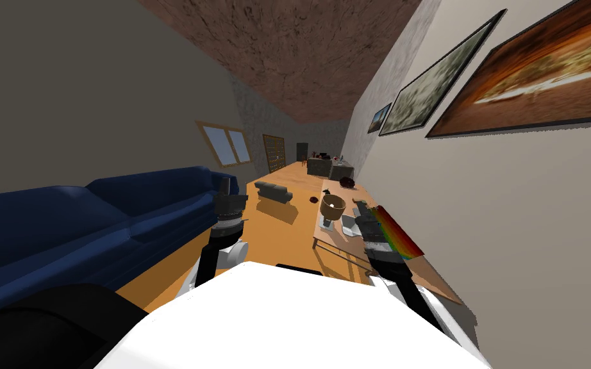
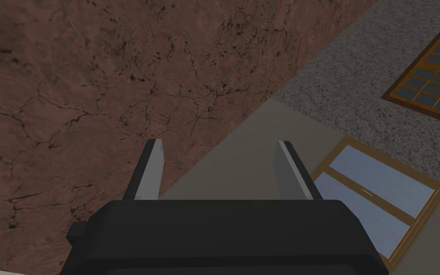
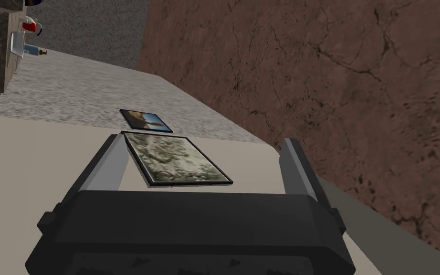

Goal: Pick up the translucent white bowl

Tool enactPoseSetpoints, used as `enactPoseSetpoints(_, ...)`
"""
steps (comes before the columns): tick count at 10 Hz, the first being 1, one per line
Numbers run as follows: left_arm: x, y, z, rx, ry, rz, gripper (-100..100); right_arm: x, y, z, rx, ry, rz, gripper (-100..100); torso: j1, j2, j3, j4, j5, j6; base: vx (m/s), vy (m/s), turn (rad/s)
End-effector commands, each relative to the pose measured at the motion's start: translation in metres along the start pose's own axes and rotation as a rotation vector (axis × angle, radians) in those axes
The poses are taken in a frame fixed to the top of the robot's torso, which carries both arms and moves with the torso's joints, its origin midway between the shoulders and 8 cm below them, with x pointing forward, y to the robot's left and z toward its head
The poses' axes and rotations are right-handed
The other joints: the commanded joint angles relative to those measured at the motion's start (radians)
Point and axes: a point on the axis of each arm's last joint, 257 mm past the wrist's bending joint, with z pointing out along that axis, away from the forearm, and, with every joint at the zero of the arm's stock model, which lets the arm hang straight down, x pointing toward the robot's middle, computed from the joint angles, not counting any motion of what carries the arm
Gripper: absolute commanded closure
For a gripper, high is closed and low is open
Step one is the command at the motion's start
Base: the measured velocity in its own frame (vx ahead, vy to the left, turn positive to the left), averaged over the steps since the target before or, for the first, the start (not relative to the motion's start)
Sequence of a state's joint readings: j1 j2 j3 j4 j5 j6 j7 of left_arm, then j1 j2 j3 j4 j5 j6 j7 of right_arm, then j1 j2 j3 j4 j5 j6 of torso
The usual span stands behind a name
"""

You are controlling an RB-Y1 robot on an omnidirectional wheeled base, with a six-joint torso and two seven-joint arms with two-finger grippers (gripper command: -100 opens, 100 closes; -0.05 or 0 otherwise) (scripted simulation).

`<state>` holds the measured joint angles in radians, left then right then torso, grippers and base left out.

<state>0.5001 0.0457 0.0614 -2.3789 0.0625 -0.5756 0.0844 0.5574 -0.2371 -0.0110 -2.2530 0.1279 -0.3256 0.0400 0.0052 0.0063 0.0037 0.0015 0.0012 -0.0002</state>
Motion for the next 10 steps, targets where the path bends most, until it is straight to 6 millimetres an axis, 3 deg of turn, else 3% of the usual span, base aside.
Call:
enactPoseSetpoints(1,0.000,0.000,0.000,0.000,0.000,0.000,0,0.001,-0.023,-0.007,0.042,0.053,-0.127,-100,0.000,0.000,0.000,0.000,0.000,0.000,-0.106,0.100,0.105)
enactPoseSetpoints(2,0.000,0.000,0.000,0.000,0.000,0.000,0,0.002,-0.023,-0.007,0.040,0.060,-0.132,-100,0.001,0.001,0.000,0.000,0.000,0.000,-0.073,0.081,0.019)
enactPoseSetpoints(5,0.000,0.000,0.000,0.000,0.000,0.000,0,-0.003,-0.063,-0.022,0.110,0.169,-0.378,-100,0.000,-0.001,-0.001,0.000,0.000,0.000,-0.079,0.100,0.099)
enactPoseSetpoints(6,0.000,0.000,0.000,0.000,0.000,0.000,0,-0.002,-0.064,-0.022,0.109,0.175,-0.387,-100,0.003,0.001,0.000,0.000,0.001,0.000,-0.092,0.093,0.032)
enactPoseSetpoints(9,0.000,0.000,0.000,0.000,0.000,0.000,0,-0.015,-0.106,-0.041,0.175,0.288,-0.638,-100,0.000,-0.001,0.000,0.000,0.000,0.000,-0.077,0.099,0.099)
enactPoseSetpoints(10,0.000,0.000,0.000,0.000,0.000,0.000,0,-0.014,-0.106,-0.041,0.170,0.300,-0.650,-100,0.002,-0.001,0.000,0.000,0.001,0.000,-0.054,0.091,0.046)
